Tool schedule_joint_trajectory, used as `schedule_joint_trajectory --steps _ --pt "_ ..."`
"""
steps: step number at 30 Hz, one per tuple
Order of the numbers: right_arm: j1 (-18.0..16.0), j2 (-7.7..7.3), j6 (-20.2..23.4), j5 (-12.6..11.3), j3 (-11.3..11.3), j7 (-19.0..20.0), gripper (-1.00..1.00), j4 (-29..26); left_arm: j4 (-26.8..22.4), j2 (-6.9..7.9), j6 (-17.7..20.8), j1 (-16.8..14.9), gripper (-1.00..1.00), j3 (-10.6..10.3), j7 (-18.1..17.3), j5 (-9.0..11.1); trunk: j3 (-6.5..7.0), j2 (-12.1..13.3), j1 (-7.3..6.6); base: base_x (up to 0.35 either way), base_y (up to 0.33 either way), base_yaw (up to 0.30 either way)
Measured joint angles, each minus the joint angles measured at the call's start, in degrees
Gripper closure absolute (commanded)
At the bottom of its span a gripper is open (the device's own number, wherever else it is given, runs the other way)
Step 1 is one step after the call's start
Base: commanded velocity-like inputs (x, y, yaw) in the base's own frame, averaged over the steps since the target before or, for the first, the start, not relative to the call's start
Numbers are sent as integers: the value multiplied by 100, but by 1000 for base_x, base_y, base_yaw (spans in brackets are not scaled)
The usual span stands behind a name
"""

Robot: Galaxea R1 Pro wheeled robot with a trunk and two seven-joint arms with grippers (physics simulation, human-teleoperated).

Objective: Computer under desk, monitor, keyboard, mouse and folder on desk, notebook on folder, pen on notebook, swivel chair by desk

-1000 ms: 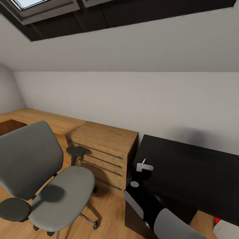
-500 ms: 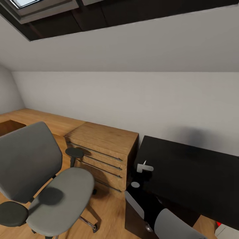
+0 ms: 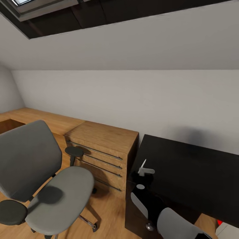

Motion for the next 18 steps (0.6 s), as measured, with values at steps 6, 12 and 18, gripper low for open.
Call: schedule_joint_trajectory --steps 6,12,18 --pt "-46 6 -15 11 -86 82 -100 109 0 1 0 0 -100 3 0 0 0 0 0 0 0 0" --pt "-48 8 -17 15 -99 87 -100 115 1 0 0 0 -100 3 0 1 1 0 0 0 0 0" --pt "-51 23 -52 52 -103 91 100 152 1 0 0 0 -100 3 0 9 1 -1 0 0 0 0"
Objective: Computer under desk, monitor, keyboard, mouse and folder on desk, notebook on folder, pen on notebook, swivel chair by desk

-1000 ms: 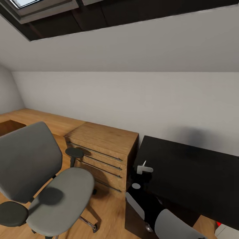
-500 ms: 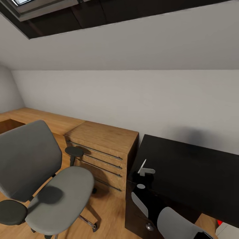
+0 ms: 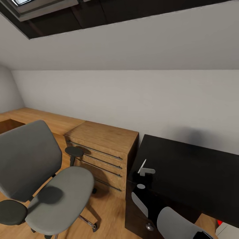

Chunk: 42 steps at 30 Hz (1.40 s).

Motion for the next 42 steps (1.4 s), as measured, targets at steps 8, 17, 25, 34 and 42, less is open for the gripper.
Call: schedule_joint_trajectory --steps 8,17,25,34,42 --pt "-2 11 6 3 -3 1 100 6 0 0 0 0 -100 0 0 -5 0 0 0 0 0 0" --pt "-3 19 12 4 -5 -22 100 6 0 0 0 0 -100 0 0 -8 0 0 0 0 0 0" --pt "-2 21 205 -13 -49 -35 100 -83 0 -1 0 0 -100 0 0 -15 0 0 0 0 0 0" --pt "-6 22 304 -45 -386 -28 100 -143 0 1 0 0 -100 0 0 -16 0 0 0 0 0 0" --pt "-4 22 373 -47 -439 -27 100 -183 0 0 0 0 -100 0 0 -16 0 0 0 0 0 0"
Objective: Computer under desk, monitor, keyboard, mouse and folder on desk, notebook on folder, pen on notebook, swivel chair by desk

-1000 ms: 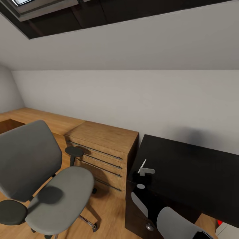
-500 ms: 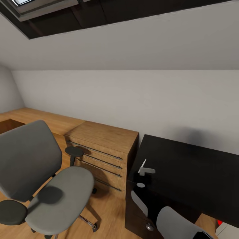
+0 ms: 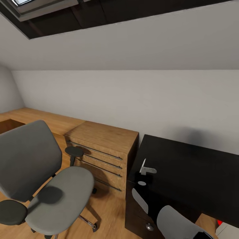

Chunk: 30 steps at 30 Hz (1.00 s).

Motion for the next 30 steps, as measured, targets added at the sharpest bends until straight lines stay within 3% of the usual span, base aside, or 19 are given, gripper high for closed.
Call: schedule_joint_trajectory --steps 14,23,30 --pt "-6 3 354 5 -54 1 100 -137 0 -1 0 0 -100 0 0 0 0 0 0 0 0 0" --pt "-3 -2 659 -249 -215 -10 100 -343 0 0 0 0 -100 1 0 1 0 0 0 0 0 0" --pt "-5 -2 667 -254 -218 -11 100 -343 0 0 0 0 -100 1 0 0 0 0 0 0 0 0"
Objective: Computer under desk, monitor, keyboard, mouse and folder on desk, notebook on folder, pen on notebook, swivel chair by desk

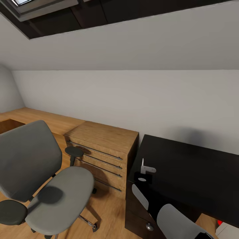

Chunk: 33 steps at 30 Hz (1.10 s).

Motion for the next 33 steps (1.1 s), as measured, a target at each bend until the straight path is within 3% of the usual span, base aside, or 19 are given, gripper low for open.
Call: schedule_joint_trajectory --steps 33 --pt "1 -9 -15 -42 -5 -19 100 40 -1 -1 0 0 -100 0 0 -1 35 79 -43 0 0 0"
